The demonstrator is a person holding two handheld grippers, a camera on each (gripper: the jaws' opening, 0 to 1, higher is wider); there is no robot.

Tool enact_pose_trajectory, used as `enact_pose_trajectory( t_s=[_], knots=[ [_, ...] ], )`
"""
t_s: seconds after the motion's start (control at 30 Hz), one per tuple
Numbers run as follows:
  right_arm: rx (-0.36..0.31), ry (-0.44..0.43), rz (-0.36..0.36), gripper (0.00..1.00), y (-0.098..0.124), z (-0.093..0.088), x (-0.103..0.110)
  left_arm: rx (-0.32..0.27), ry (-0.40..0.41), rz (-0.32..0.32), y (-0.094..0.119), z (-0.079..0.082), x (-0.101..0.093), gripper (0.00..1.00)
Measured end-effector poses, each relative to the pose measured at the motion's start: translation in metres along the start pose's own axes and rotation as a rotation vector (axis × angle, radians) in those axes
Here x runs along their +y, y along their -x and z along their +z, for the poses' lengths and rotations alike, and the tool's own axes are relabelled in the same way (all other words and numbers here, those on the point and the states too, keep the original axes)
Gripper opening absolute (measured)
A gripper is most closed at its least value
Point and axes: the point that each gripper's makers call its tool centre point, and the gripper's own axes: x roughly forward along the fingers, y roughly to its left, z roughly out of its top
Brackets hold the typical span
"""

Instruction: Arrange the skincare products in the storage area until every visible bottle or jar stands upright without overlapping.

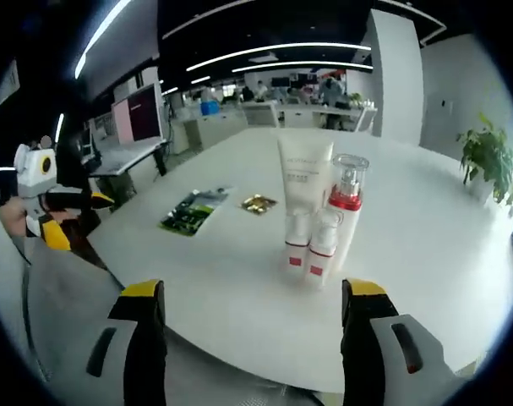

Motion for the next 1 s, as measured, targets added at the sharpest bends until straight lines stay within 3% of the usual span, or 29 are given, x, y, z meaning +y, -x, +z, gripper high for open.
enact_pose_trajectory(
  t_s=[0.07,0.3,0.47,0.73,0.93,1.0],
  knots=[
    [-0.013,-0.002,0.009,1.0,0.003,0.002,0.005,0.005,0.016,0.002,0.003,-0.003,-0.001,0.88],
    [0.004,-0.003,0.02,0.99,0.006,-0.009,0.008,0.001,0.043,0.031,0.005,-0.016,0.003,0.89],
    [0.018,-0.019,0.03,0.97,0.004,-0.01,0.007,-0.007,0.029,0.044,0.004,-0.015,0.005,0.88],
    [0.018,-0.052,0.066,0.95,0.003,-0.012,0.009,0.041,0.015,0.059,0.002,-0.024,0.011,0.86],
    [-0.007,-0.066,0.081,0.94,0.004,-0.008,0.009,-0.005,0.045,0.077,0.002,-0.01,0.011,0.9],
    [-0.015,-0.077,0.082,0.94,0.004,-0.008,0.007,-0.035,-0.004,0.1,0.001,0.002,0.011,0.89]
  ],
)
